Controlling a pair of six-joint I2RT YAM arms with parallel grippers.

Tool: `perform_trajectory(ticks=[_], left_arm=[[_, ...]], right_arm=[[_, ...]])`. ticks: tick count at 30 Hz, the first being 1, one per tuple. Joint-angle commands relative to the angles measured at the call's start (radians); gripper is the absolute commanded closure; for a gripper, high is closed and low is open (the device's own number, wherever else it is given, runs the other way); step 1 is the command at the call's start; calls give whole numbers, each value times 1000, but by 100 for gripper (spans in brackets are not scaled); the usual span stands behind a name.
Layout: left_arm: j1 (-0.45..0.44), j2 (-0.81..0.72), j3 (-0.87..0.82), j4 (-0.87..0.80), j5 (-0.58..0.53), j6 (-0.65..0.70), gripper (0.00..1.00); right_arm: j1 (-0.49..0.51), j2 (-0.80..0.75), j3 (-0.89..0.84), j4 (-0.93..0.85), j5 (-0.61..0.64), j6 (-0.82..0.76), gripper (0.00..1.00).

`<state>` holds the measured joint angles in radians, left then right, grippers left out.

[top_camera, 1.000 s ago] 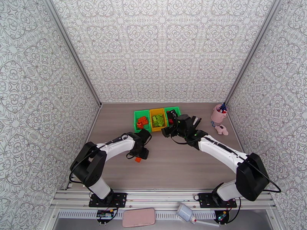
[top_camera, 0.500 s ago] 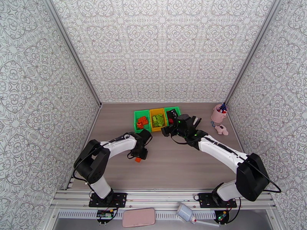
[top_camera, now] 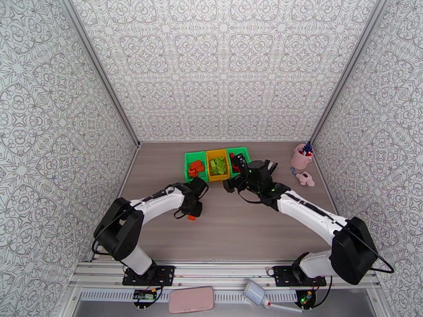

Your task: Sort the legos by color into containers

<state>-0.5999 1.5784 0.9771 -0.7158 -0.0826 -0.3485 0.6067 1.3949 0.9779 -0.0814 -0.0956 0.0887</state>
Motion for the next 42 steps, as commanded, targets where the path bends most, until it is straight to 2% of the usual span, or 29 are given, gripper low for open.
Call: perform_trajectory(ticks=[1,6,11,17,26,33,38,42], left_arm=[[11,-101,-28,154,-24,-7,70],[41,-158,-35,380,-58,-16,71],[75,-103,44,510,-115,-13,70],[139,23,168,533,-130,-39,70],[228,224,331,524,-106,-9,70],[257,369,460,496,-70,19,70],[267,397,502,470,-46,46,62],[264,344,488,480,-38,66,44]], right_arm=[[-5,-56,-39,18,-91,-32,2],[-5,-107,-98,111,-157,-26,2],[-2,-103,-108,179,-248,-2,2],[21,-57,-104,215,-261,6,2],[75,23,-64,238,-250,17,2],[84,41,-56,231,-243,19,2],[84,26,-65,204,-224,13,2],[84,7,-83,198,-192,13,2]])
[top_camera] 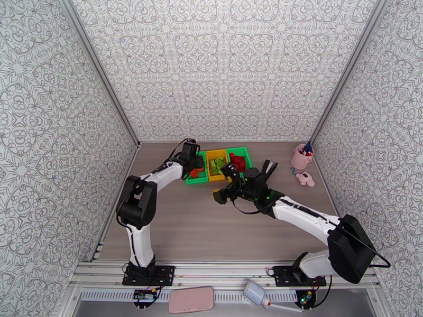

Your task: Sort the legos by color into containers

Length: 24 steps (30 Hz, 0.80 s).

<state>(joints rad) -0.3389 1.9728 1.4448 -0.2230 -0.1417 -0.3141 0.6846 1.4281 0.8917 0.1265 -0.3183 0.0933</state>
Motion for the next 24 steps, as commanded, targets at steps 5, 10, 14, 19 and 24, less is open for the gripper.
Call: perform_trajectory(ticks=[5,10,14,19,24], left_arm=[[-8,-188,-52,16,12,47,16],[-23,-367,-202,86,2,58,0],[-45,-535,-375,159,-37,80,0],[-64,-753,-573,183,-111,119,0],[-60,-941,-753,256,-169,146,0]], right_arm=[[6,-53,-10,-8,64,11,2],[6,-84,-39,16,112,10,2],[3,-120,-79,59,143,3,1],[-6,-177,-117,72,186,-22,0],[-36,-217,-172,99,289,-44,0]])
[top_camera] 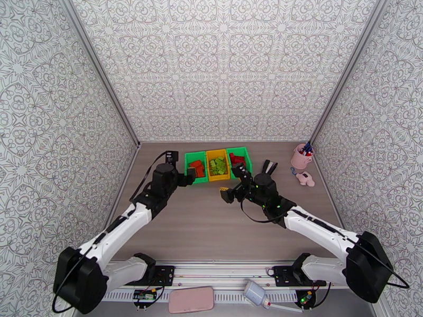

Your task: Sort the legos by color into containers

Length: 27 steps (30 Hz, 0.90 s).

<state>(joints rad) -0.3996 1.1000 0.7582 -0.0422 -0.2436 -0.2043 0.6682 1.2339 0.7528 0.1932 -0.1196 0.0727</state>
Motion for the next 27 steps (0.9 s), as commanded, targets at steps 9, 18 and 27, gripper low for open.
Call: perform_trajectory(ticks=[9,18,27], left_arm=[[89,-114,-292,315,-46,245,0],[243,146,-380,550,-38,265,0],[375,334,-329,740,130,285,0]], right_arm=[[-177,-69,-154,70,384,-125,0],[-408,13,-256,203,480,-155,0],[-571,220,-328,546,338,-78,0]])
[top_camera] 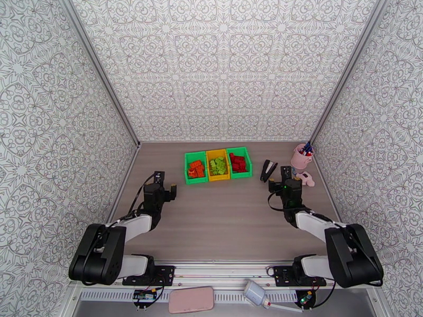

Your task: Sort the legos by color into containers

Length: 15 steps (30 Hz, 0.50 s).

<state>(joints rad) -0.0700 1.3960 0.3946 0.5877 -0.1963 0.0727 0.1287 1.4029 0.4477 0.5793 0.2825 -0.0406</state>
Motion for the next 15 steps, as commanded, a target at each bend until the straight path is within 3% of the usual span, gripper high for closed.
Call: perform_trajectory(ticks=[1,5,15], left_arm=[[78,59,34,119,126,-19,0],[152,143,-1,267,192,-90,0],[134,133,11,225,161,-76,0]], right_arm=[[-55,73,-18,170,-90,55,1],[-111,83,-26,183,-175,89,0],[-113,109,-44,236,-230,62,0]])
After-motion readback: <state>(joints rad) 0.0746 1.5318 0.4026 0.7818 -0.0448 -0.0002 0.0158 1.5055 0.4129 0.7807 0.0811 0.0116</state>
